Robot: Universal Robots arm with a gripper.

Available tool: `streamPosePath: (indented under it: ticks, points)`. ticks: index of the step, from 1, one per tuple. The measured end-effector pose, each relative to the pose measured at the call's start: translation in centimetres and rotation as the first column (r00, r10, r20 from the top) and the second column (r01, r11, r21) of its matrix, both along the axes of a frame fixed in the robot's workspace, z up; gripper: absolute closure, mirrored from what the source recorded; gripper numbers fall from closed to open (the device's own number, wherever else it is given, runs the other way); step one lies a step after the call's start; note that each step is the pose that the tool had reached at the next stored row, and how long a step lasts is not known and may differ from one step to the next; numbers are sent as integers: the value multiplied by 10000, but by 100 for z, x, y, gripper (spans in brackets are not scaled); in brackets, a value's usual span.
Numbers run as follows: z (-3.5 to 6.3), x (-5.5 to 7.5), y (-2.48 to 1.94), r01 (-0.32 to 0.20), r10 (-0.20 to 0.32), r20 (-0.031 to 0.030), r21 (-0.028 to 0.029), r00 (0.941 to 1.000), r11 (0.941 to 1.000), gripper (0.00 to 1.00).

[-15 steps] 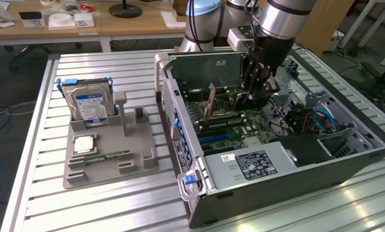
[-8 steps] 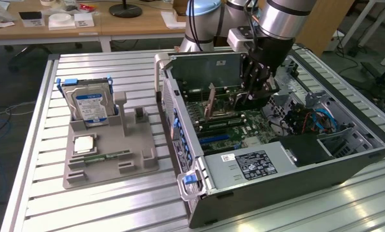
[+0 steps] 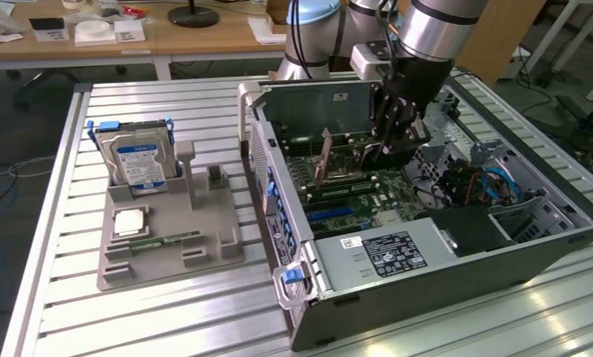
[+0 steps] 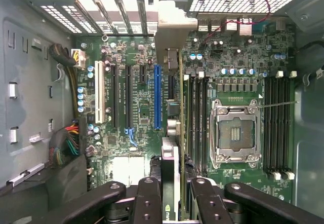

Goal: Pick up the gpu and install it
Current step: 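Insert the gpu into the slot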

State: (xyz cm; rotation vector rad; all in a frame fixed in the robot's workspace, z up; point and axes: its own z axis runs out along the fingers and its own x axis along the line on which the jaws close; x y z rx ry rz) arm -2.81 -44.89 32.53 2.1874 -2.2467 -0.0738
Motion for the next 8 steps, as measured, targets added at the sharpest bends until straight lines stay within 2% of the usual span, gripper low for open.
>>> streamPosePath:
  ticks: [8]
  points:
    - [-1,2,-1,-1,1,0,1,10000,10000,73]
